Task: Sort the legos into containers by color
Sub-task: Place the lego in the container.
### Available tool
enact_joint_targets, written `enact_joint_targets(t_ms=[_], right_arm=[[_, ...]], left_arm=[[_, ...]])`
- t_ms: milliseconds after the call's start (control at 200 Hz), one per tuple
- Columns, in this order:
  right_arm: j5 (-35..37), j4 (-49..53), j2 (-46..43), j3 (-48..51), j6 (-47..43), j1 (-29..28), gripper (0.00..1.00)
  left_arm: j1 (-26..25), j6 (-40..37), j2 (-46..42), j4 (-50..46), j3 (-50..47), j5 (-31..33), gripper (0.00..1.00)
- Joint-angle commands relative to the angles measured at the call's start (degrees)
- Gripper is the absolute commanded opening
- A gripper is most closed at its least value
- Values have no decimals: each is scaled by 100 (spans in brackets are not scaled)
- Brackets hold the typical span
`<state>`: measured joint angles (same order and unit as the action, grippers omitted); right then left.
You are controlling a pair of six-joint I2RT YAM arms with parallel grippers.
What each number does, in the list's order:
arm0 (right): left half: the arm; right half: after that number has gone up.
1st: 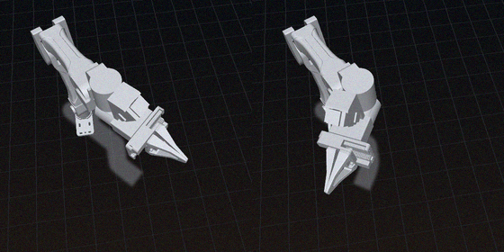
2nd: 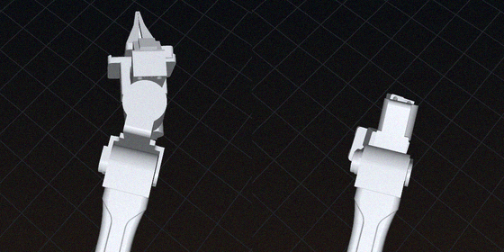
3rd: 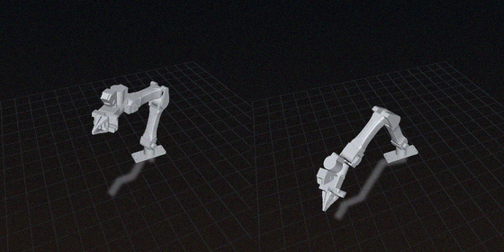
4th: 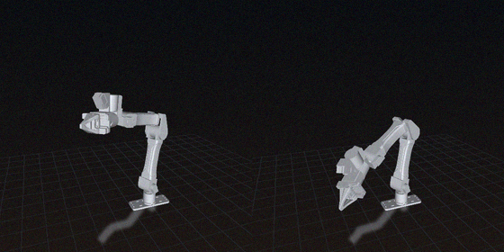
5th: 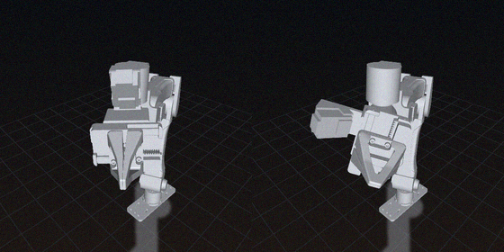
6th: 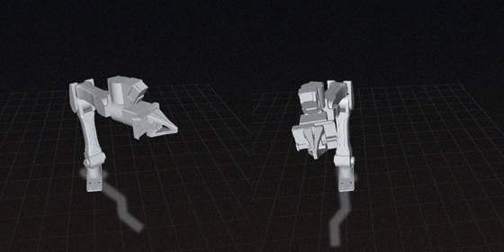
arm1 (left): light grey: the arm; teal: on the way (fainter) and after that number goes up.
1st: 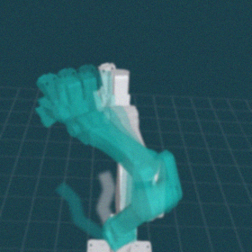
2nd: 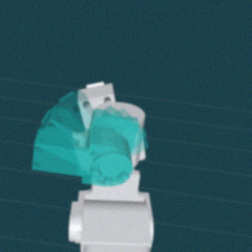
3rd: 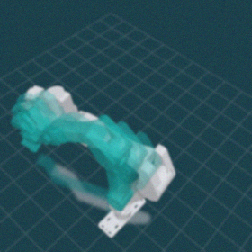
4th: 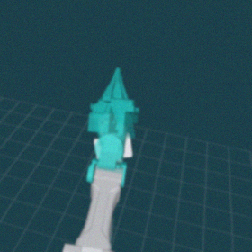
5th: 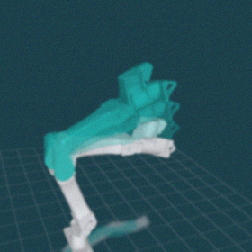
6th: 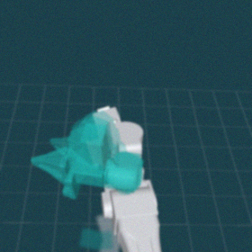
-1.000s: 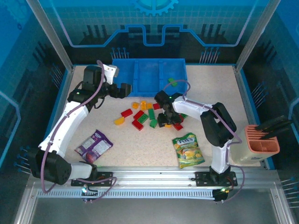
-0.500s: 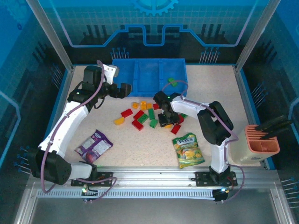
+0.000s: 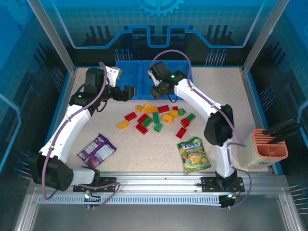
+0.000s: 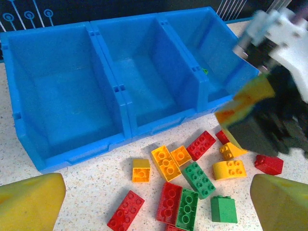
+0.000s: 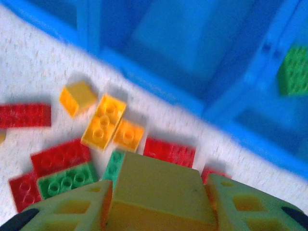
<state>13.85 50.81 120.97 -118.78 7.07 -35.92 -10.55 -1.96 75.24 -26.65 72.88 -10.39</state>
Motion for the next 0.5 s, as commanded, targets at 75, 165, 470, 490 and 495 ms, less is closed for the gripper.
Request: enact_joint_targets(t_ms=[75, 165, 470, 490, 495], right_arm=[[245, 219, 1376, -1540, -826, 177, 30], [163, 245, 2021, -2443, -920, 329, 30], [-199, -291, 3043, -3579, -1285, 556, 33], [-226, -340, 3060, -3541, -1314, 566, 33], [-229, -350, 3066, -3531, -1318, 568, 33]], left_arm=[[136, -113, -269, 53, -2, 65, 99], [197, -87, -281, 64, 7, 22, 99], [294, -51, -293, 89, -2, -24, 99], [294, -50, -291, 97, -6, -29, 100], [296, -50, -287, 98, -9, -31, 100]])
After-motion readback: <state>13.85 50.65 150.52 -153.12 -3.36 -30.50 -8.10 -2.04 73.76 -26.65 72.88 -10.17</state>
